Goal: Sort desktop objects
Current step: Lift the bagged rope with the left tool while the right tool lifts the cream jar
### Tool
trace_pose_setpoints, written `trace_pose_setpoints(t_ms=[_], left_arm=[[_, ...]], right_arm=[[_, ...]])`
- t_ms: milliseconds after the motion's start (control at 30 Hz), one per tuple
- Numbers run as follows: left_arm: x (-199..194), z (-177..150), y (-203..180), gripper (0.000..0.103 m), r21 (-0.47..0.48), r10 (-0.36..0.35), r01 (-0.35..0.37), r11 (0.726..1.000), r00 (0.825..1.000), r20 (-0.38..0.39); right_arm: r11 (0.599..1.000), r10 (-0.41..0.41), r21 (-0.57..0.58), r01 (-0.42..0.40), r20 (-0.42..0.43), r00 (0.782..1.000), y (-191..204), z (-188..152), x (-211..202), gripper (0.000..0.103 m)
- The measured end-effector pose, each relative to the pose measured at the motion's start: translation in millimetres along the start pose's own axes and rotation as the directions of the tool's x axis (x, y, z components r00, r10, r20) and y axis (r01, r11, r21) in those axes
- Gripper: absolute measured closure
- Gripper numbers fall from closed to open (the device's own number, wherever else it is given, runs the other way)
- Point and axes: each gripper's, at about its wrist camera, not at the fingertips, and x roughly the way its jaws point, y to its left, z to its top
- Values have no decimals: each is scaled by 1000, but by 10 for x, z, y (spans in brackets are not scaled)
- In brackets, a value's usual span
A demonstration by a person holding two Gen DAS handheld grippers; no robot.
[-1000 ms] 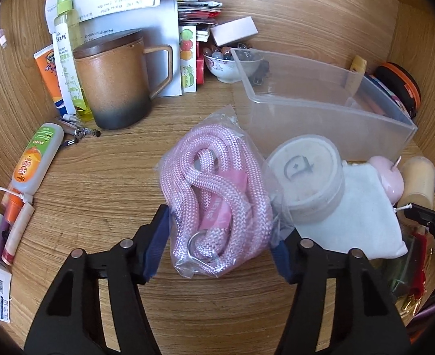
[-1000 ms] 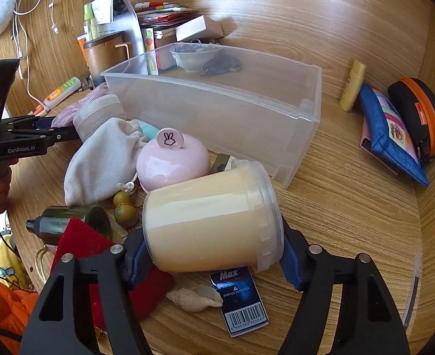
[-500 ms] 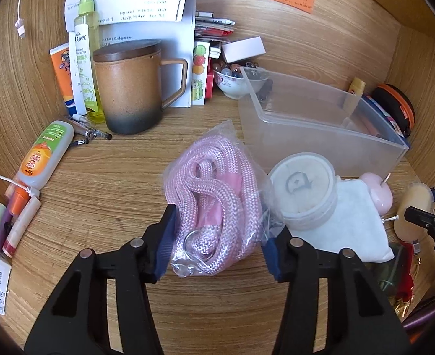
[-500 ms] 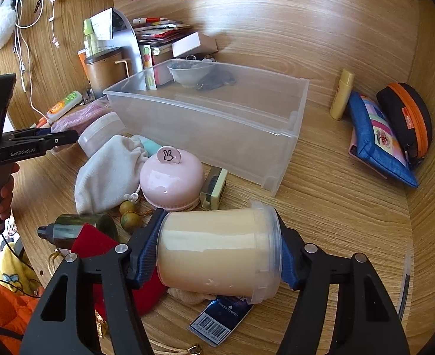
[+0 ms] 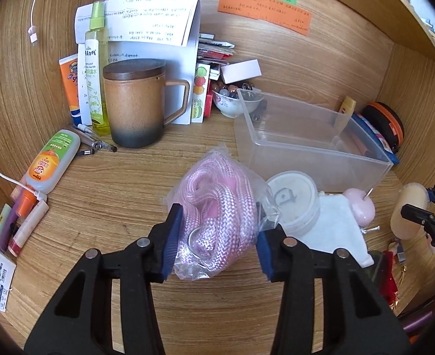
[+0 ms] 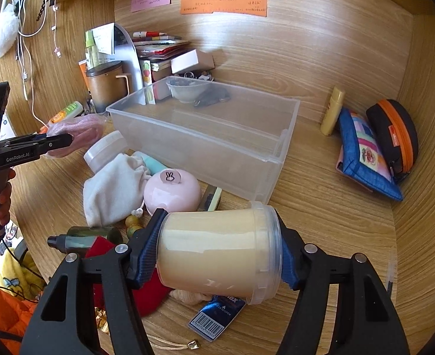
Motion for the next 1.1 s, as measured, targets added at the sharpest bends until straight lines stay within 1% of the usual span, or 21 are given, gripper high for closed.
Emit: trace_pose_setpoints(t_ms=[200,267,300,400,533,633,733,967,1100], left_arm=[[-77,63,-44,64,23,-13,12,1000,1000,25],[-100,98,-57,71,32,-22,21,999,999,32],[-113,124,-68,78,42,-33,32,999,999,34],[-118,195,-89,78,60,-47,45,997,998,33],[-115,238,-121,78,82,-43,40,996,999,31],[-191,290,-121,78,77,-54,50,996,997,52],[-269,351,-103,78,71,-51,45,996,996,73],[-514,501,-56,78,70,-25,16,997,991,130],[-589,590,-77,78,84,-18,5,996,989,148]], right_arm=[[1000,-6,-14,6,27,1000,23,115,-105,40],[1000,-5,-16,6,30,1000,32,148,-121,40],[1000,-3,-16,3,29,1000,32,167,-122,40],[1000,3,-15,-2,32,999,32,218,-125,40],[1000,12,-20,-11,42,999,44,282,-127,40],[999,10,-31,-9,53,999,64,334,-145,40],[999,17,-38,-14,67,998,79,410,-166,40],[998,31,-51,-26,100,995,89,582,-209,40],[998,40,-59,-34,109,993,96,668,-203,40]])
